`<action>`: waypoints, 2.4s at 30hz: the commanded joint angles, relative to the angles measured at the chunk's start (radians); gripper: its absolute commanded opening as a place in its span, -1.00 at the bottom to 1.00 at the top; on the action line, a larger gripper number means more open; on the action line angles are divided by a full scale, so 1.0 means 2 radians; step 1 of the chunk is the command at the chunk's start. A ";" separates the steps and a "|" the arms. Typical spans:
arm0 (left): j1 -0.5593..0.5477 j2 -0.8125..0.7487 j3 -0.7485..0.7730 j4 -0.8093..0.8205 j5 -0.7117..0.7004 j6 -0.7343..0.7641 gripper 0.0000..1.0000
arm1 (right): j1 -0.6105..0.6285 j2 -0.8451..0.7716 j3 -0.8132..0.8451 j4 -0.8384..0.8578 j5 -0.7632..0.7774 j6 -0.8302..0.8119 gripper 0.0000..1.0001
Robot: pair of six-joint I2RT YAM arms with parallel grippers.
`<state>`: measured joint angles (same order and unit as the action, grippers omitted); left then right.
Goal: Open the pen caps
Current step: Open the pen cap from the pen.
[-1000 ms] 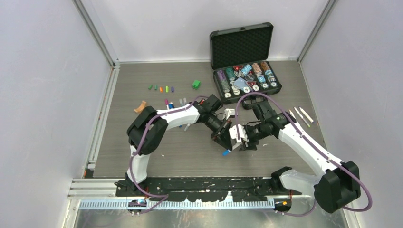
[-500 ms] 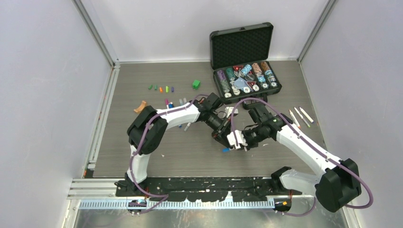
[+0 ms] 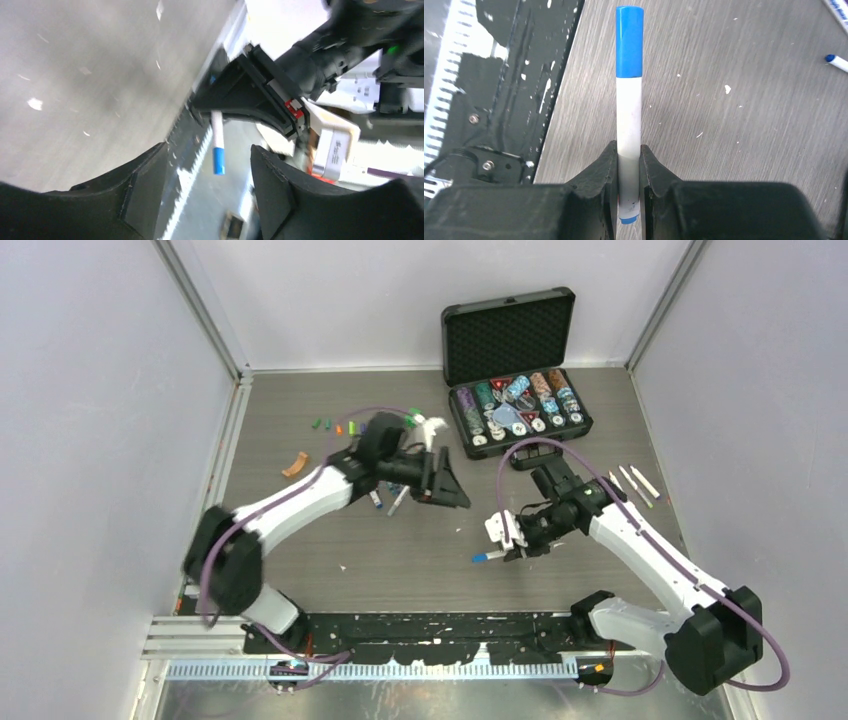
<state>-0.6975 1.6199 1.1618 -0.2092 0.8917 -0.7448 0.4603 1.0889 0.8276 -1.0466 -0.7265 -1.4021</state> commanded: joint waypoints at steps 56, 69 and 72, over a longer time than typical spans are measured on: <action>-0.044 -0.168 -0.301 0.532 -0.280 -0.186 -0.35 | -0.039 0.065 0.060 0.202 -0.125 0.535 -1.00; -0.044 -0.186 -0.292 0.493 -0.309 -0.151 -0.34 | -0.037 0.068 0.062 0.200 -0.126 0.537 -1.00; -0.045 -0.186 -0.292 0.493 -0.307 -0.152 -0.35 | -0.037 0.069 0.062 0.201 -0.124 0.536 -1.00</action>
<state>-0.7799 1.2732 0.5510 0.7662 0.2909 -1.0790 0.3805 1.2209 0.9367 -0.6590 -0.9707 -0.3367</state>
